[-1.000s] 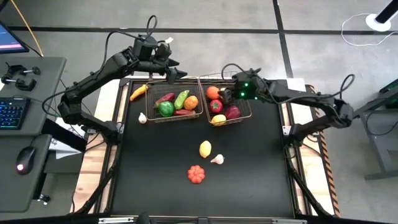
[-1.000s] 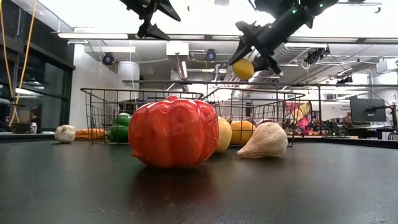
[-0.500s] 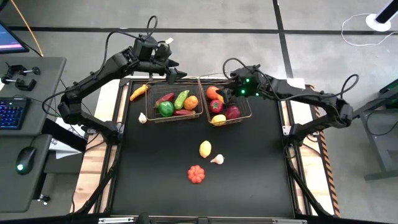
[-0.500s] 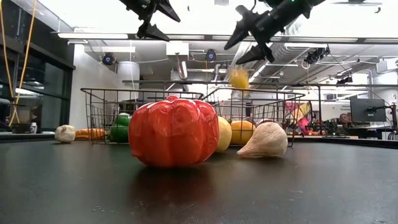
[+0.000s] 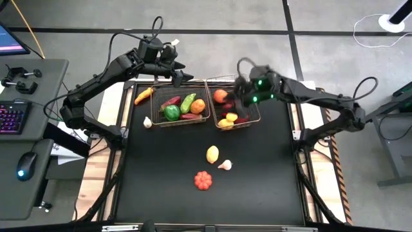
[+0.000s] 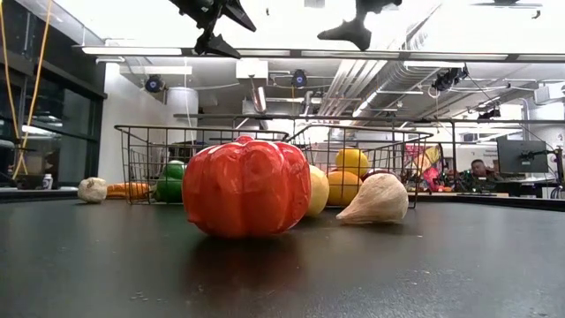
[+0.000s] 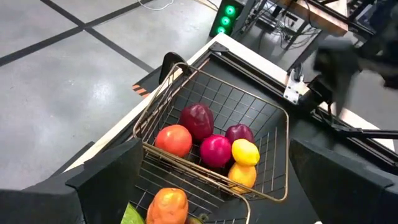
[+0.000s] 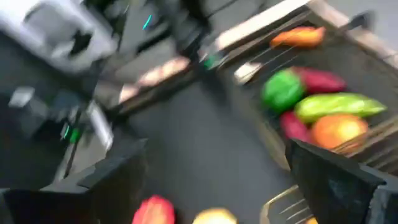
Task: Sort produce into baskets
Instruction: Put the yellow lemon into the right wire basket
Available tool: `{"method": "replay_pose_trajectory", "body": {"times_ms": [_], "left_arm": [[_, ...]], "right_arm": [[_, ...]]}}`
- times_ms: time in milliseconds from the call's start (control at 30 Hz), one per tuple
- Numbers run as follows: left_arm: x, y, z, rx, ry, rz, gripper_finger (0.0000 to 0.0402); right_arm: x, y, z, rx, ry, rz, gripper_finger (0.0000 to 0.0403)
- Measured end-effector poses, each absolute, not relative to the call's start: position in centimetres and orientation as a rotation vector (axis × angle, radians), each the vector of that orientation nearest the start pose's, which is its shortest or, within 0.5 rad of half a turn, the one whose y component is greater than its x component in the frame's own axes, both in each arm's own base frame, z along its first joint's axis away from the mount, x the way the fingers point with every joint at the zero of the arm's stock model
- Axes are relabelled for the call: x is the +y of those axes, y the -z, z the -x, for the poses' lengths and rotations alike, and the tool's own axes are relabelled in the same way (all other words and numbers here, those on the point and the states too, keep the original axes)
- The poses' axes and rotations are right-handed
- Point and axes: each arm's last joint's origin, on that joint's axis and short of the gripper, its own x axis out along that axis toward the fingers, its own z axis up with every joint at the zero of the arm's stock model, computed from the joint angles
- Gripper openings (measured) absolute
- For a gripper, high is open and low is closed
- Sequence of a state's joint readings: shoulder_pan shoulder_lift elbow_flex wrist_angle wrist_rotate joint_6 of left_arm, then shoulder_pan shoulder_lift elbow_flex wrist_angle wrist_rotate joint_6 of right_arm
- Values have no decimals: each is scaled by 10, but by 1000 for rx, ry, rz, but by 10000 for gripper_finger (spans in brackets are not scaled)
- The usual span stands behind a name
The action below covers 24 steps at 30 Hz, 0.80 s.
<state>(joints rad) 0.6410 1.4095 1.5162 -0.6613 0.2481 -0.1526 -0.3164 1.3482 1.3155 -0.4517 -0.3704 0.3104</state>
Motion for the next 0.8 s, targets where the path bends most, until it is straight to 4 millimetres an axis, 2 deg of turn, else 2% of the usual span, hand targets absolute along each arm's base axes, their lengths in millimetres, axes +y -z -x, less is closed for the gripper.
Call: {"method": "replay_pose_trajectory", "body": {"times_ms": [167,467,633,800], "left_arm": [[172,-400,-242,465,-420,366,391],[171,-401,-243,452,-414,403,391],[162,-392,-242,563,-393,443,391],[147,-380,-239,736,-337,426,391]], "right_arm": [[-41,-343,-295,629,-134,-294,366],[19,-277,-345,840,-431,196,366],[39,-243,-363,1028,-409,483,366],[49,-217,-382,1205,-408,520,366]]}}
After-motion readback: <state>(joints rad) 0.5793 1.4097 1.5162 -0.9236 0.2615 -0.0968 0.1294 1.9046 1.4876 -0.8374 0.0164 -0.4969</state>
